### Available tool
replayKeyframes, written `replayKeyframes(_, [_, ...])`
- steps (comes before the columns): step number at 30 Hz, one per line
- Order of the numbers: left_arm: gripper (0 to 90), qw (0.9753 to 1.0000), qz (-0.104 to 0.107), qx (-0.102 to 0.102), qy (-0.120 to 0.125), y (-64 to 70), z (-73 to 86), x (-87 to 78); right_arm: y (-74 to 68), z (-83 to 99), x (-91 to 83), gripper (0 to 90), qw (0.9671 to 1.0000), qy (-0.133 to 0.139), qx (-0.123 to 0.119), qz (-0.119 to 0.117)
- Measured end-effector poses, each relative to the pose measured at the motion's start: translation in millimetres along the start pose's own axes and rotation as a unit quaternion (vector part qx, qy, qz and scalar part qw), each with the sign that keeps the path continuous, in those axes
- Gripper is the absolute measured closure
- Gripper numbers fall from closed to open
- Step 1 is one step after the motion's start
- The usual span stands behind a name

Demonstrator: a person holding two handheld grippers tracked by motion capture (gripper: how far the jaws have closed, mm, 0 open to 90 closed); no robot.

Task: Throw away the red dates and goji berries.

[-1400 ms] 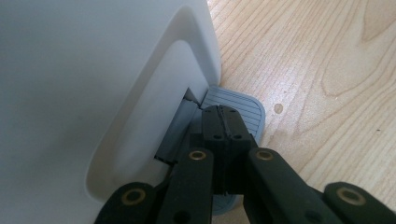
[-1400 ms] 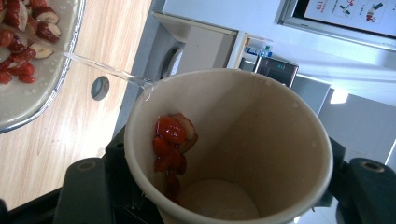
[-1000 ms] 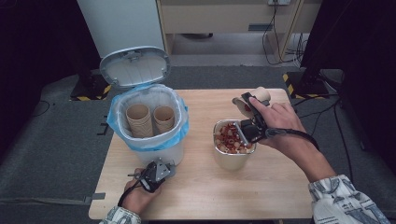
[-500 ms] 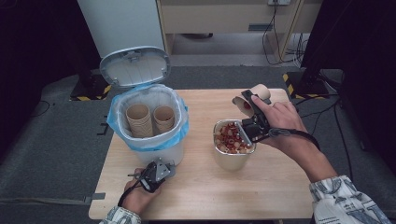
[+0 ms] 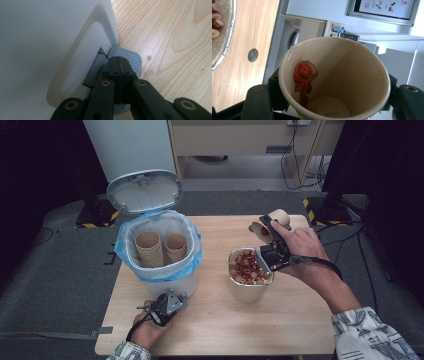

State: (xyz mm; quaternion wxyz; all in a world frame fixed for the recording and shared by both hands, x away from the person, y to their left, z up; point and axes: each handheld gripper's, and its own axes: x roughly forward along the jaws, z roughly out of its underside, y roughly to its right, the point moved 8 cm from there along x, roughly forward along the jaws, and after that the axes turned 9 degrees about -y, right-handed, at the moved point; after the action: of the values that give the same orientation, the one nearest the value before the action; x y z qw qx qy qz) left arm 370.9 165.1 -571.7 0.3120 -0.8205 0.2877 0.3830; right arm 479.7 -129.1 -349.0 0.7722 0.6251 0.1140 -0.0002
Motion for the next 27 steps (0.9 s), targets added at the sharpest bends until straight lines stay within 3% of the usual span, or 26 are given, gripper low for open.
replayKeyframes(10, [89.5, 1.0000, -0.001, 0.002, 0.000, -0.5, -0.1, -0.1, 22.8, 5.0, 2.5, 31.7, 0.9999, -0.001, -0.005, 0.011])
replayKeyframes(15, [89.5, 1.0000, -0.001, 0.002, 0.000, -0.5, 0.0, -0.1, 46.0, 9.9, 0.1, 31.8, 0.9997, -0.007, 0.000, 0.025])
replayKeyframes(20, [89.5, 1.0000, -0.001, 0.002, 0.000, -0.5, -0.1, -0.1, 50.9, 5.1, -1.9, 31.9, 0.9994, -0.002, -0.009, 0.032])
replayKeyframes(21, [89.5, 1.0000, -0.001, 0.002, 0.000, -0.5, -0.1, -0.1, 47.9, -1.4, -1.6, 31.9, 0.9990, 0.006, -0.030, 0.034])
replayKeyframes(22, [89.5, 1.0000, -0.001, 0.002, 0.000, -0.5, 0.0, -0.1, 47.9, -1.4, -1.6, 31.9, 0.9990, 0.006, -0.030, 0.034])
replayKeyframes(23, [89.5, 1.0000, -0.001, 0.002, 0.000, -0.5, 0.0, -0.2, 40.0, -6.6, -0.2, 32.0, 0.9962, 0.002, -0.081, 0.032])
replayKeyframes(24, [89.5, 1.0000, -0.001, 0.002, 0.000, -0.5, -0.1, -0.1, 39.1, -6.9, 0.0, 32.0, 0.9951, -0.001, -0.093, 0.032])
replayKeyframes(26, [89.5, 1.0000, -0.001, 0.002, 0.000, -0.5, 0.0, -0.1, 40.1, -6.4, 0.5, 32.0, 0.9953, -0.002, -0.090, 0.034])
replayKeyframes(27, [89.5, 1.0000, -0.001, 0.002, 0.000, -0.6, 0.0, -0.1, 47.3, -2.8, 1.0, 32.0, 0.9969, -0.006, -0.067, 0.041])
